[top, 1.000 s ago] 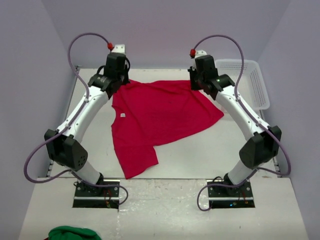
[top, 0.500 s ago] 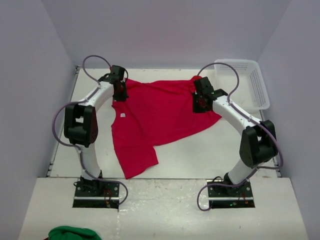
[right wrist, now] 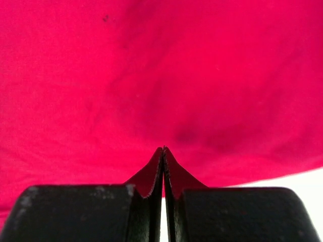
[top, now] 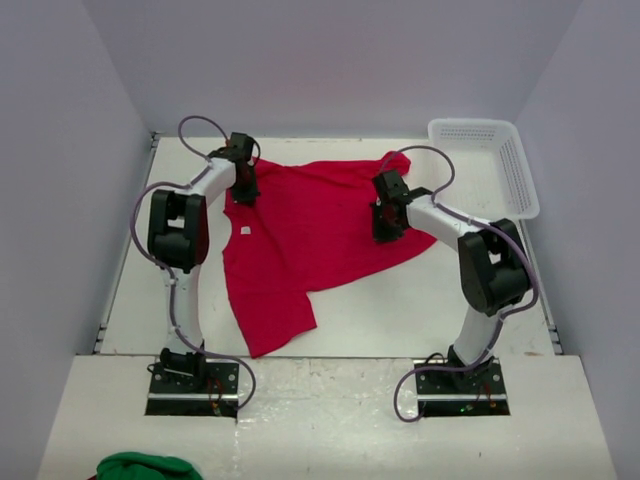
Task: Fold and stack the t-shirts
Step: Flatten out the tshirt
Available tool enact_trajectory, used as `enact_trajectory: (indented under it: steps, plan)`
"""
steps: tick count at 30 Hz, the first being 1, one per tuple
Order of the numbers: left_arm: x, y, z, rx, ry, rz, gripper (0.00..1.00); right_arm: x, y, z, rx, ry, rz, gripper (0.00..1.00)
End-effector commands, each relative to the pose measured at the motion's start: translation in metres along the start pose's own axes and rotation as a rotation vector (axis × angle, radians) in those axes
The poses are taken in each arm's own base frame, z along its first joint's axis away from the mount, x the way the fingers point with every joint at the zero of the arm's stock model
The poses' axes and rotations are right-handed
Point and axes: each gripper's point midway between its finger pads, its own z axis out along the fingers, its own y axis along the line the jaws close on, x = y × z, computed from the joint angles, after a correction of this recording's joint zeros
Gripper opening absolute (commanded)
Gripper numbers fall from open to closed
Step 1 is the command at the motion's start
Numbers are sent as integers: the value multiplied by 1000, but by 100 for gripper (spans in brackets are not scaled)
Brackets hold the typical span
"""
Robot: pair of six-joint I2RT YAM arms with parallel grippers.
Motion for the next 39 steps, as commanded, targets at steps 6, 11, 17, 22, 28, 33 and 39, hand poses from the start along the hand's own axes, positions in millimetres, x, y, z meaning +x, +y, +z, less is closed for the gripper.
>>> enact_trajectory:
  steps: [6, 11, 17, 22, 28, 33, 39]
  plan:
    - [-11, 9, 13, -12, 6, -7, 0, 4, 30, 37, -63, 49, 40, 0]
    - [-13, 24, 20, -27, 19, -40, 0, 16, 40, 48, -58, 59, 25, 0]
    - [-28, 50, 17, -82, 0, -71, 0, 33, 38, 41, -38, 50, 48, 0]
    - [-40, 62, 17, -108, -3, -64, 0, 51, 43, 29, -28, 51, 41, 0]
    - [-51, 77, 22, -151, -1, -69, 0, 81, 46, 20, -38, 73, 50, 0]
    - [-60, 88, 21, -142, -12, -94, 0, 103, 50, 23, -30, 109, 41, 0]
    - [-68, 96, 10, -178, -38, -83, 0, 99, 56, 21, -18, 85, 29, 0]
